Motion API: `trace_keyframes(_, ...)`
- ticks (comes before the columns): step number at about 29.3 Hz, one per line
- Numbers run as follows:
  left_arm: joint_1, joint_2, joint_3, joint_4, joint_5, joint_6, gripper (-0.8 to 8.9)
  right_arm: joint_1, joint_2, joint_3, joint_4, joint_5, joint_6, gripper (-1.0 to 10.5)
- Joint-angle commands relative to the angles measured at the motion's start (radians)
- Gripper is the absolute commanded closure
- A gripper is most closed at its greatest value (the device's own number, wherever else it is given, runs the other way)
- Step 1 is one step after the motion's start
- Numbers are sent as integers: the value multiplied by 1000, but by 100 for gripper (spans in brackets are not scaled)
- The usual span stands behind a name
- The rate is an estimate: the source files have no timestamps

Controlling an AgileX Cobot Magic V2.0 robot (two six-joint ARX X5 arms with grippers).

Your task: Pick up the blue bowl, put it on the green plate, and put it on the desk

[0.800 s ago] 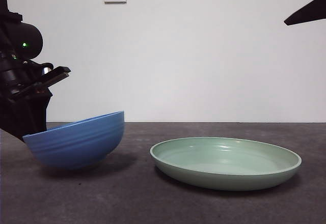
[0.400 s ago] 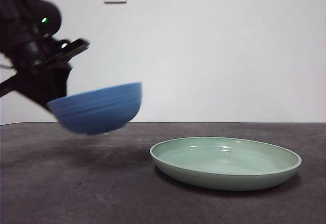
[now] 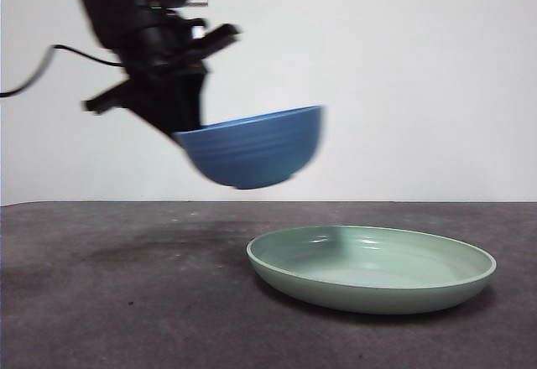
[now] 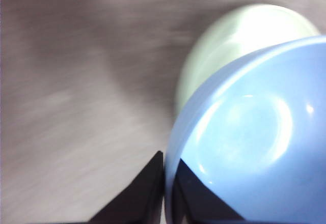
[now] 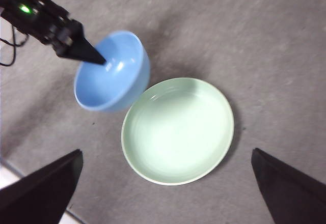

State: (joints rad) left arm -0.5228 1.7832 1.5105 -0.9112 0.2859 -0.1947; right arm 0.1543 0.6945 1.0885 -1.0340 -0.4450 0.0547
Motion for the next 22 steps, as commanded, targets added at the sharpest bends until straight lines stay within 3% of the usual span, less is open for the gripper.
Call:
trace_keyframes(1, -61, 79, 81, -10, -1, -10, 804, 0, -12, 26, -3, 9, -14, 306)
trace_keyframes(10, -192, 321, 337, -98, -3, -5, 805, 0, -51, 26, -76, 61, -14, 306)
trace_keyframes(15, -206, 380, 348, -89, -63, -5, 805, 0, -51, 26, -82, 61, -14, 306)
trace_keyframes(22, -205, 411, 348, -85, -61, -8, 804, 0, -51, 26, -82, 61, -13, 306)
